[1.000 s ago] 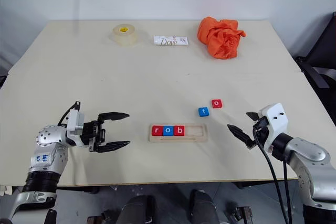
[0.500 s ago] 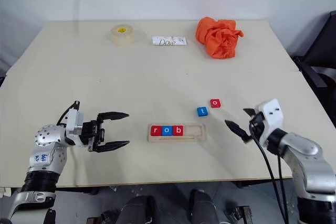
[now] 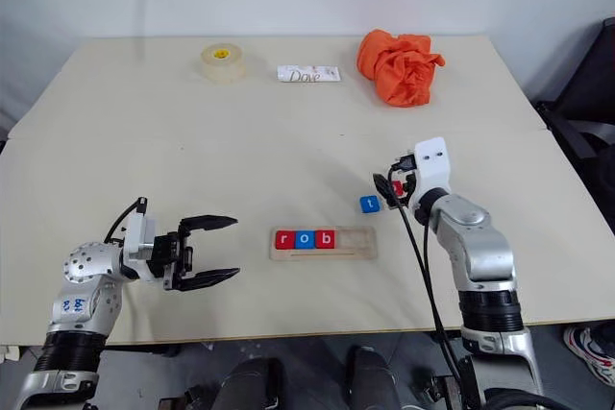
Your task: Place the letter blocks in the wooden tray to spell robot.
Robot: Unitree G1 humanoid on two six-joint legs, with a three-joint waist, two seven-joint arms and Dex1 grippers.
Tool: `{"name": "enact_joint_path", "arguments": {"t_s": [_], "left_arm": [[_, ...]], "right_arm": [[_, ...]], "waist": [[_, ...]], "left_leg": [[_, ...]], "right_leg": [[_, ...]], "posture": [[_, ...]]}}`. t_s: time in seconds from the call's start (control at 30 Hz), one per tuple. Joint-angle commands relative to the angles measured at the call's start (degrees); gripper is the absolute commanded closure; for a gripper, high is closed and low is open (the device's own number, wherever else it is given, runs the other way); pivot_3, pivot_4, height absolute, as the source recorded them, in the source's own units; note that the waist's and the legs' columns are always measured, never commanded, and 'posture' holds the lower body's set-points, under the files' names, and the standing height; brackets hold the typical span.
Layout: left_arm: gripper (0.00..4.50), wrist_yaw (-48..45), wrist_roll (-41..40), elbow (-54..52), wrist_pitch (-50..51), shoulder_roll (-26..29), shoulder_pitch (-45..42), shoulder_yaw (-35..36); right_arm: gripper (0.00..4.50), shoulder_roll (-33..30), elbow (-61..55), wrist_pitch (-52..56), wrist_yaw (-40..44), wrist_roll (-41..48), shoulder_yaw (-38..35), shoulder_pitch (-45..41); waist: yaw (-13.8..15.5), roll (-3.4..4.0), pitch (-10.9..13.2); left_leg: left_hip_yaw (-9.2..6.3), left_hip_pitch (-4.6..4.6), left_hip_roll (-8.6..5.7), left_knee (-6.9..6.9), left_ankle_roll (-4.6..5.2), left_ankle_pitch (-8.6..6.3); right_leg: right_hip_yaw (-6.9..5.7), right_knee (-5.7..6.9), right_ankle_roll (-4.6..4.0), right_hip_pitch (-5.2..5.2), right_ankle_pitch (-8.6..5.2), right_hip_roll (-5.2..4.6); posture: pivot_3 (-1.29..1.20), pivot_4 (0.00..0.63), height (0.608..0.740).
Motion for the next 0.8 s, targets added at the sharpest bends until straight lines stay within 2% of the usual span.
{"name": "enact_joint_path", "arguments": {"t_s": [0.03, 0.6, 0.7, 0.8], "left_arm": [[0.0, 0.8, -1.6, -3.0, -0.1, 0.1, 1.3, 1.0], [0.0, 1.9, -1.0, -3.0, -1.1, -1.6, 1.4, 0.2], [0.0, 1.9, -0.9, -2.7, -1.4, -1.7, 1.2, 0.1], [0.0, 1.6, -1.0, -2.3, -1.6, -1.7, 1.1, 0.1]], "right_arm": [[0.01, -0.2, -0.1, 0.3, -1.3, -1.2, -0.1, -0.9], [0.01, 0.5, -0.7, 3.9, -0.6, -2.2, 1.0, 0.8], [0.58, 1.0, -0.2, 3.2, -1.2, -2.8, 1.2, 1.0], [1.6, 1.4, -0.7, 3.4, -1.8, -2.9, 1.2, 1.0]], "waist": [[-0.1, 0.0, 0.0], [-0.1, 0.0, 0.0], [-0.1, 0.0, 0.0], [-0.1, 0.0, 0.0]], "left_leg": [[0.01, 0.0, 0.0, 0.0, 0.0, 0.0], [0.01, 0.02, 0.02, -0.01, 0.0, 0.0], [0.01, 0.02, 0.02, -0.01, 0.0, 0.0], [0.01, 0.02, 0.02, -0.01, 0.0, 0.0]], "right_leg": [[0.0, -0.01, 0.0, 0.0, 0.0, 0.0], [0.0, -0.03, 0.0, -0.01, 0.0, 0.01], [0.0, -0.03, 0.0, -0.01, 0.0, 0.0], [0.0, -0.03, 0.0, 0.0, 0.0, 0.0]], "posture": [[0.0, 0.15, 0.74], [0.0, 0.15, 0.74], [0.0, 0.15, 0.74], [0.0, 0.15, 0.74]]}}
